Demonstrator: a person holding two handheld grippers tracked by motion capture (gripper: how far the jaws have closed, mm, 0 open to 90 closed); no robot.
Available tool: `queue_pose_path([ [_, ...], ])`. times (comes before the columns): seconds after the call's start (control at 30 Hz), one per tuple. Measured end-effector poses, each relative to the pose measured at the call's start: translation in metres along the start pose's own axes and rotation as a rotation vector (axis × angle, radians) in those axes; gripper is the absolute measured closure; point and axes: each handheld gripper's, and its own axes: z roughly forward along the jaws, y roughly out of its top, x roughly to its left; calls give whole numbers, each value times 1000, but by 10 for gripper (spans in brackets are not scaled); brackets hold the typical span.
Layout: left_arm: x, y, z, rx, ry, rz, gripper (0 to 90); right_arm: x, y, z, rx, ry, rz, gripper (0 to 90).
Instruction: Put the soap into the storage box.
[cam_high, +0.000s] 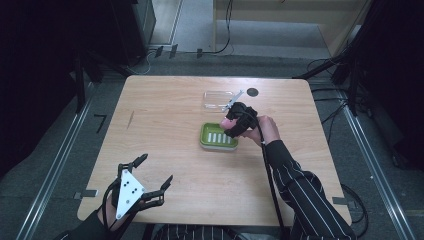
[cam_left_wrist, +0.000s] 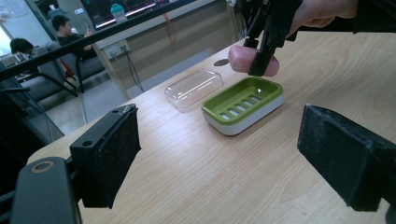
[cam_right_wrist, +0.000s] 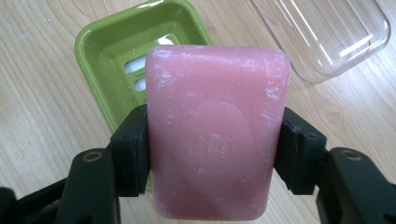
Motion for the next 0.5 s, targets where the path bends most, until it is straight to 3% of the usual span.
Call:
queue_pose_path([
  [0.5, 0, 0, 0, 0, 1, 0, 133, 0, 10, 7, -11, 26, -26, 388],
])
